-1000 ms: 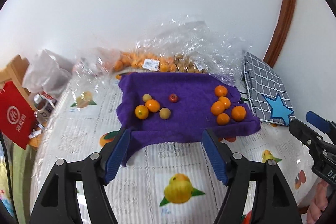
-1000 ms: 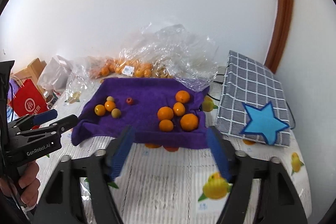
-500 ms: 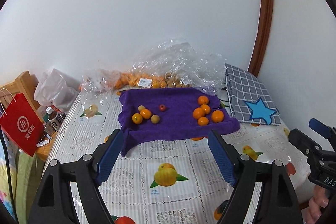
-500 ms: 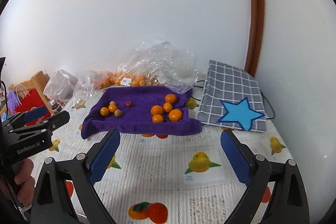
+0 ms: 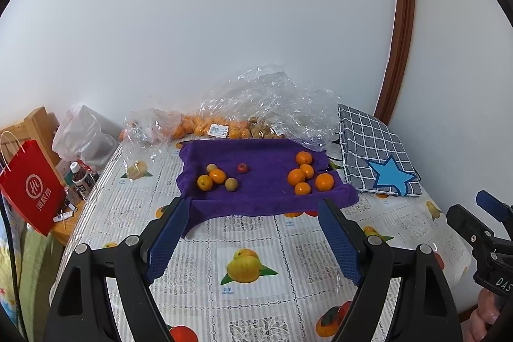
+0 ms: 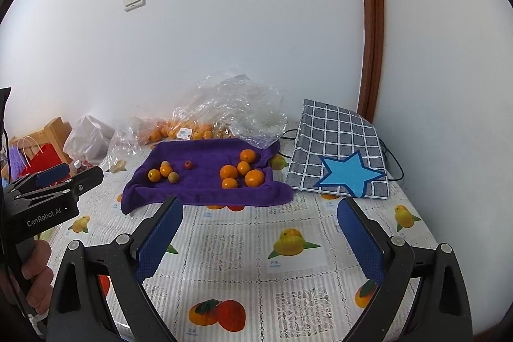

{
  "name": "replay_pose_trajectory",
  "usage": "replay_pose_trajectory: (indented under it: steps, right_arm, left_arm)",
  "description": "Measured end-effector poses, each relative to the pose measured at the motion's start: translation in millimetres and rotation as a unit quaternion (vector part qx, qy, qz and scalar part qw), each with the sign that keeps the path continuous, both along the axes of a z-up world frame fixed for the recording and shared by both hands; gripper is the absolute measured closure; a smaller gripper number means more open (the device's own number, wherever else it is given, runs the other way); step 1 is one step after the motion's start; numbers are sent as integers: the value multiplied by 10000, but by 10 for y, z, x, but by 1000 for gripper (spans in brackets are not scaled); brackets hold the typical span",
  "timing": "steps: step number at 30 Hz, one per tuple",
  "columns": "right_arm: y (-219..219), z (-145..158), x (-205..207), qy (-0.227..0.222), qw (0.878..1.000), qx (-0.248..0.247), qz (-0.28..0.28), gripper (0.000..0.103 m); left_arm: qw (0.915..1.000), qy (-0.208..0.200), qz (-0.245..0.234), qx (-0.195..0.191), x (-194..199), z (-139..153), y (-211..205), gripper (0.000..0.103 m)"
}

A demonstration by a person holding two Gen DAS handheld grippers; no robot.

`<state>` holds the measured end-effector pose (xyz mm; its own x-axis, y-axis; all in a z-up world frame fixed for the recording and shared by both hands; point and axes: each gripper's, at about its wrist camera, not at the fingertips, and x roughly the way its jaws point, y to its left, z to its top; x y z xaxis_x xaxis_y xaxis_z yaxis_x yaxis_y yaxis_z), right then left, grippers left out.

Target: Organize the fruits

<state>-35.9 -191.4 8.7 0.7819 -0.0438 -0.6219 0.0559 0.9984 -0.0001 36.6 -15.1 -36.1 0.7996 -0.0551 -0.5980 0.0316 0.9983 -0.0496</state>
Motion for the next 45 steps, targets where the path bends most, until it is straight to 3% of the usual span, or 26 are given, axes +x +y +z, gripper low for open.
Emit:
replay_pose_trajectory:
  steps: [45]
  right_arm:
    - [-3, 37, 7, -115, 9999, -63, -68, 7]
  left_arm:
    - [9999, -54, 76, -84, 10, 13, 19, 20]
